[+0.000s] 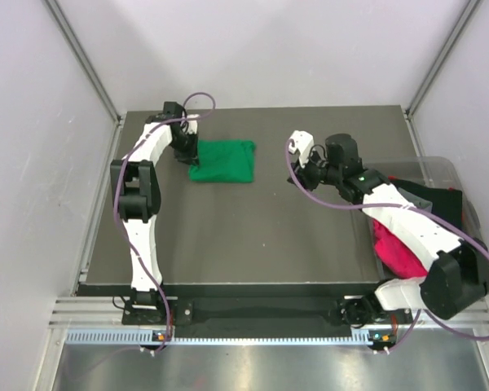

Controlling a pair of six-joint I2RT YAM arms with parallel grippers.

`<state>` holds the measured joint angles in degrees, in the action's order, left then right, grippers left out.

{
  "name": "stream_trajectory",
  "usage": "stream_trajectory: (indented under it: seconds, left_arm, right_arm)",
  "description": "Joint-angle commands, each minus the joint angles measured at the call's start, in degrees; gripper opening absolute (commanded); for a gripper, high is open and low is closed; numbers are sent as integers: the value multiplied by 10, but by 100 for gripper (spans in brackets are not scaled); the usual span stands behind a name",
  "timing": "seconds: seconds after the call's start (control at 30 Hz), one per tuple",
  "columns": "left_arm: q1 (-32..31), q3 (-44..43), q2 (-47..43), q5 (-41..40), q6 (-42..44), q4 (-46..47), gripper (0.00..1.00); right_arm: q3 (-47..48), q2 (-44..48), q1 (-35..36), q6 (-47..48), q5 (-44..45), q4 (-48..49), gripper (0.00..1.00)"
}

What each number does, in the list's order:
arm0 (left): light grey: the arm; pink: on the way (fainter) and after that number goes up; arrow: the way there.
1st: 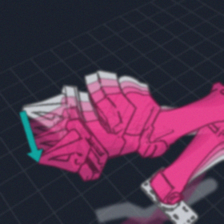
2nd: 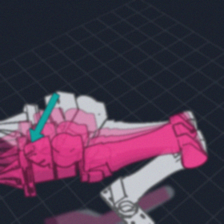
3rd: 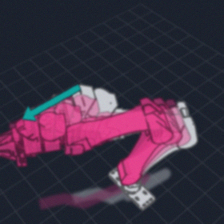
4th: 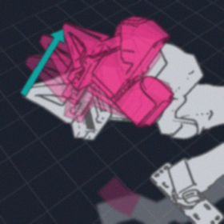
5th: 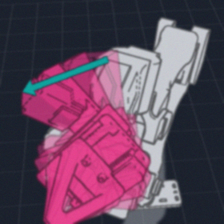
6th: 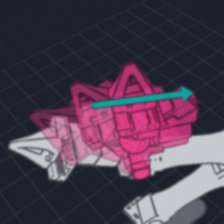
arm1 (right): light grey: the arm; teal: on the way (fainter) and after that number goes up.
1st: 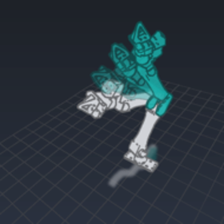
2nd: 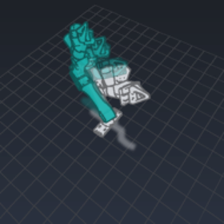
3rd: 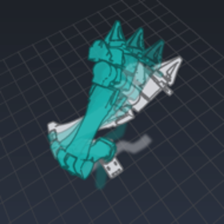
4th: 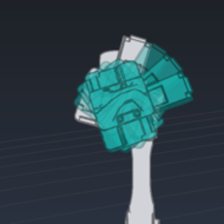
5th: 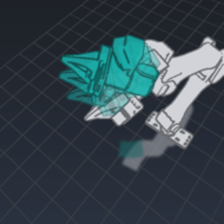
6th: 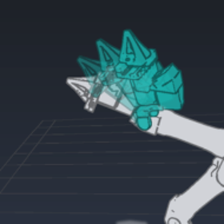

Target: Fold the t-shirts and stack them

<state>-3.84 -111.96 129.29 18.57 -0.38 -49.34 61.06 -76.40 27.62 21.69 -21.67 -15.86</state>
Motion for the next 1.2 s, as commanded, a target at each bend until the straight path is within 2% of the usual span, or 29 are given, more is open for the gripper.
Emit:
stream_trajectory:
  seconds: [0.0,0.03,0.23,0.33,0.53,0.63,0.87,1.17]
  left_arm:
    - [17,-2,1,-161,107,-49,0]
    - [25,-1,1,-203,114,-43,0]
    - [70,-4,12,-329,175,35,0]
    - [88,-8,21,-366,202,71,0]
    - [125,-17,28,-384,201,112,0]
    - [147,-40,39,-382,176,124,0]
    - [161,-105,95,-426,194,174,0]
    - [178,-179,155,-379,118,156,0]
  right_arm:
    - [-5,34,-3,31,45,8,40]
    - [-6,45,-3,34,52,2,40]
    - [-30,70,-6,48,72,-12,40]
    - [-37,73,-14,43,67,-6,40]
    - [-39,61,-31,32,59,6,40]
    - [-40,58,-41,23,52,11,40]
    - [-45,48,-63,18,45,14,40]
    - [-21,-1,-84,2,34,13,40]
